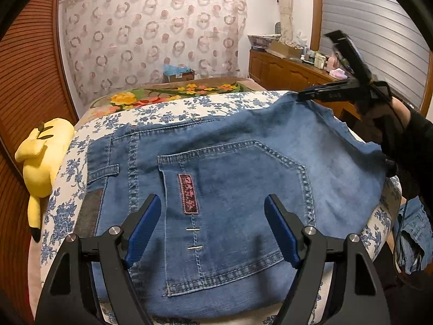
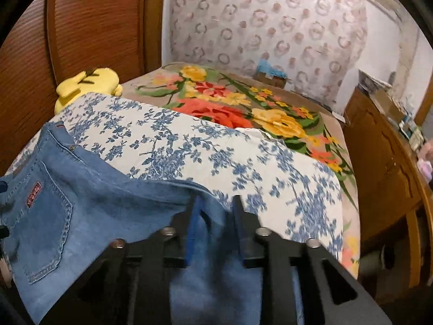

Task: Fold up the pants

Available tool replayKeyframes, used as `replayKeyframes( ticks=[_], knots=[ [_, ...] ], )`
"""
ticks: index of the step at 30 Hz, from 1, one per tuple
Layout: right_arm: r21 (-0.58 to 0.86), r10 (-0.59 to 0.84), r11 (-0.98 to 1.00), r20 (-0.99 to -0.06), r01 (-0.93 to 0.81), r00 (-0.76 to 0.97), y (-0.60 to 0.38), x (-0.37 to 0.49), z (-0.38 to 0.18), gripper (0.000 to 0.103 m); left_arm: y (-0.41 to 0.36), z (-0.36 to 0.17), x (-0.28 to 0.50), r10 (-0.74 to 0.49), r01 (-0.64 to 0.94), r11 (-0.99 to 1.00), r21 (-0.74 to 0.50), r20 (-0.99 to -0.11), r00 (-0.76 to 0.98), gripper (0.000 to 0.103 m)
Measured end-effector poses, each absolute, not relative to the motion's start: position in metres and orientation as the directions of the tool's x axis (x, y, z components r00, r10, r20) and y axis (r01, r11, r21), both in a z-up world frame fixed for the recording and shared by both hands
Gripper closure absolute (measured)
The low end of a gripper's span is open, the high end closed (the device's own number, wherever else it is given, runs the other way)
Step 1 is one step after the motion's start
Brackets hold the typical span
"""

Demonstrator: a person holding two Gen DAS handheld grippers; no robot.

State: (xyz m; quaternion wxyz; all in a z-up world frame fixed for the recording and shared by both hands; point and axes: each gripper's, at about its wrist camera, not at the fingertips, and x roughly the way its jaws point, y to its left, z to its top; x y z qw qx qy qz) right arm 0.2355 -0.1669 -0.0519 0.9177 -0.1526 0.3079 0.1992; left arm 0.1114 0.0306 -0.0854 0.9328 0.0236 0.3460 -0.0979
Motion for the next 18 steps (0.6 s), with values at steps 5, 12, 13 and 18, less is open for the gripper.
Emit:
replayKeyframes(
  ticks=[5, 12, 13, 18],
  knots=[
    [-0.105, 0.28, 0.903, -0.593, -0.418, 0.755, -0.209, 0.199, -0.05, 0.066, 0.025, -0.086, 0.111, -0.185, 0.212, 0.977, -0.036, -0.648, 0.739, 0.024],
    [-0.056, 0.204, 0.958, -0.55, -0.28, 0.81, -0.274, 0.121, -0.064, 0.059, 0.003, -0.087, 0.112, -0.218, 0.25, 0.967, -0.044, -0.649, 0.729, 0.024],
    [-0.053, 0.192, 0.963, -0.548, -0.262, 0.814, -0.279, 0.113, -0.067, 0.058, -0.002, -0.087, 0.113, -0.226, 0.258, 0.965, -0.047, -0.649, 0.727, 0.024],
    [-0.007, 0.149, 0.983, -0.553, -0.183, 0.82, -0.301, 0.08, -0.084, 0.053, -0.027, -0.09, 0.121, -0.245, 0.29, 0.956, -0.041, -0.657, 0.713, 0.024]
  ],
)
